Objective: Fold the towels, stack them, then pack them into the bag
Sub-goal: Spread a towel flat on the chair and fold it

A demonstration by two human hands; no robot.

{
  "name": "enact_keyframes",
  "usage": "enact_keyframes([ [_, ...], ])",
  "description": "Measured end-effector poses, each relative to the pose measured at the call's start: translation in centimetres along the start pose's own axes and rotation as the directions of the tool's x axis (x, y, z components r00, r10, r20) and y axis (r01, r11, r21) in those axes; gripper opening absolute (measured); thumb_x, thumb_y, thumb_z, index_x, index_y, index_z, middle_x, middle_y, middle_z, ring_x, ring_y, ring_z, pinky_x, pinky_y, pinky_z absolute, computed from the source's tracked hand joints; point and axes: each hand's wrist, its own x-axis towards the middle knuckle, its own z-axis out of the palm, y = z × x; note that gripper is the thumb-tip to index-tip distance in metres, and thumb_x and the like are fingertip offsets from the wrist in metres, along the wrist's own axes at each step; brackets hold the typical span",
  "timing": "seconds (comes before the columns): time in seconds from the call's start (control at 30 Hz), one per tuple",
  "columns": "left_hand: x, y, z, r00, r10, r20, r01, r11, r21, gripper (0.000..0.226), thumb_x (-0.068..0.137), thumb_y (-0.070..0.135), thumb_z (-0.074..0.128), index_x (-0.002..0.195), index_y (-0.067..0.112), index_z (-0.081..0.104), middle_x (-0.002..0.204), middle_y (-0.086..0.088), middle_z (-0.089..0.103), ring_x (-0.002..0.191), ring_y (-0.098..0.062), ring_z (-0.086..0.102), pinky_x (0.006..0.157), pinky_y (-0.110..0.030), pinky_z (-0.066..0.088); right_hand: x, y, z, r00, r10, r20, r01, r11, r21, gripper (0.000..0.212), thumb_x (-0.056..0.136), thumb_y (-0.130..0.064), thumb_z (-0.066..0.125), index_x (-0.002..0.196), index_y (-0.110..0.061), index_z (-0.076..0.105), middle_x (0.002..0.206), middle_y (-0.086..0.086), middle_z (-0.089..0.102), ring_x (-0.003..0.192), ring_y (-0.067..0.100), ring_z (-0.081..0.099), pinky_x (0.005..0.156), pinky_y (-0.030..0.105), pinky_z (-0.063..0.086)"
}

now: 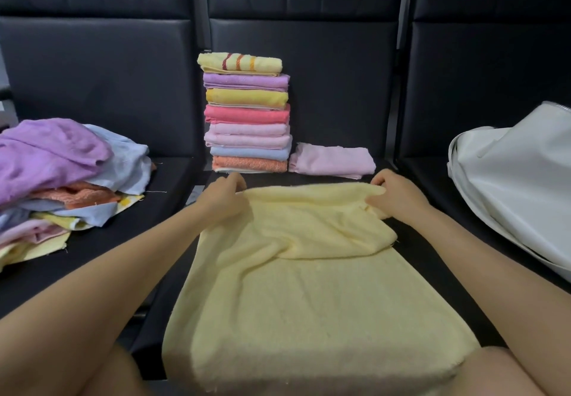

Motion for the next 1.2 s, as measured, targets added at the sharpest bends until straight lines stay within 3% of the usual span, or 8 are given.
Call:
enact_keyframes([
  [0.07, -0.4, -0.2, 0.1, 0.997, -0.02, 0.081, 0.018, 1.0, 0.022, 0.042, 0.095, 0.031, 0.051, 0.136, 0.029, 0.047, 0.132, -0.012, 0.046, 0.128, -0.032, 0.038, 0.104, -0.04, 0.033, -0.1, 0.6, 0.6, 0.992, 0.035, 0.119, -0.021, 0.993, -0.12, 0.018, 0.083, -0.021, 0.062, 0.1, -0.018, 0.06, 0.094, 0.001, 0.063, 0.086, 0.022, 0.061, 0.07, 0.035, 0.049],
  [0.2, -0.4, 0.5, 0.1, 0.996, -0.079, -0.031, 0.07, 0.972, -0.226, 0.045, 0.096, 0.051, 0.045, 0.128, 0.022, 0.06, 0.129, -0.007, 0.057, 0.123, -0.029, 0.046, 0.106, -0.043, 0.038, -0.4, 1.3, 0.9, 0.989, 0.031, 0.145, -0.029, 0.999, -0.017, 0.018, 0.085, -0.029, 0.062, 0.093, -0.013, 0.068, 0.092, 0.004, 0.067, 0.086, 0.022, 0.063, 0.076, 0.04, 0.052],
  [0.37, 0.6, 0.2, 0.9, 0.983, -0.171, -0.065, 0.169, 0.985, -0.026, 0.05, 0.083, 0.065, 0.057, 0.079, 0.017, 0.07, 0.098, -0.006, 0.062, 0.102, -0.024, 0.052, 0.069, -0.034, 0.045, -0.7, 0.0, 1.0, 0.985, 0.062, 0.163, -0.102, 0.962, 0.252, 0.059, 0.094, -0.052, 0.047, 0.09, 0.005, 0.062, 0.09, 0.026, 0.062, 0.077, 0.028, 0.059, 0.072, 0.036, 0.043],
  [0.63, 1.4, 0.3, -0.3, 0.997, -0.069, 0.027, 0.074, 0.955, -0.287, 0.019, 0.093, 0.028, 0.057, 0.082, 0.014, 0.053, 0.087, -0.002, 0.053, 0.076, -0.014, 0.049, 0.066, -0.027, 0.04, -0.9, -0.8, 1.6, 0.982, -0.018, 0.188, 0.005, 0.998, 0.068, 0.012, 0.086, -0.022, 0.061, 0.092, -0.011, 0.061, 0.088, 0.001, 0.06, 0.076, 0.016, 0.053, 0.064, 0.03, 0.04],
  [0.8, 2.0, -0.6, -1.4, 0.985, -0.152, 0.078, 0.156, 0.618, -0.77, 0.019, 0.096, 0.018, 0.058, 0.113, 0.01, 0.061, 0.113, -0.009, 0.064, 0.102, -0.025, 0.062, 0.092, -0.038, 0.051, -0.4, -1.2, 1.2, 1.0, -0.027, -0.015, 0.03, 0.976, 0.217, 0.009, 0.088, -0.016, 0.058, 0.094, -0.012, 0.053, 0.086, 0.002, 0.055, 0.071, 0.014, 0.048, 0.062, 0.033, 0.041],
  [0.9, 2.8, -1.1, -1.6, 0.972, -0.197, 0.127, 0.207, 0.466, -0.86, 0.03, 0.095, 0.01, 0.055, 0.125, 0.012, 0.061, 0.118, -0.009, 0.066, 0.109, -0.027, 0.062, 0.09, -0.037, 0.051, 0.2, -1.2, 0.6, 0.994, 0.04, 0.099, -0.06, 0.976, 0.209, 0.029, 0.082, -0.026, 0.072, 0.1, -0.004, 0.066, 0.095, 0.009, 0.063, 0.082, 0.021, 0.057, 0.078, 0.04, 0.051],
  [1.0, 3.4, -1.8, -1.2, 0.961, -0.251, 0.117, 0.221, 0.441, -0.87, 0.035, 0.094, 0.005, 0.053, 0.128, 0.011, 0.061, 0.122, -0.01, 0.064, 0.11, -0.025, 0.061, 0.086, -0.035, 0.05, 0.5, -0.8, 0.6, 0.961, 0.145, 0.234, -0.2, 0.952, 0.233, 0.026, 0.079, -0.031, 0.075, 0.089, -0.008, 0.065, 0.087, 0.01, 0.056, 0.075, 0.02, 0.051, 0.063, 0.032, 0.04],
  [1.2, 4.1, -1.9, -0.9, 0.96, -0.269, 0.071, 0.163, 0.338, -0.927, 0.036, 0.095, 0.003, 0.05, 0.129, 0.011, 0.06, 0.125, -0.01, 0.063, 0.098, -0.02, 0.063, 0.072, -0.028, 0.051, 0.5, -0.8, -0.6, 0.967, 0.031, 0.252, -0.241, 0.421, 0.875, 0.018, 0.09, -0.008, 0.064, 0.108, -0.006, 0.067, 0.101, 0.01, 0.071, 0.1, 0.026, 0.066, 0.072, 0.03, 0.054],
])
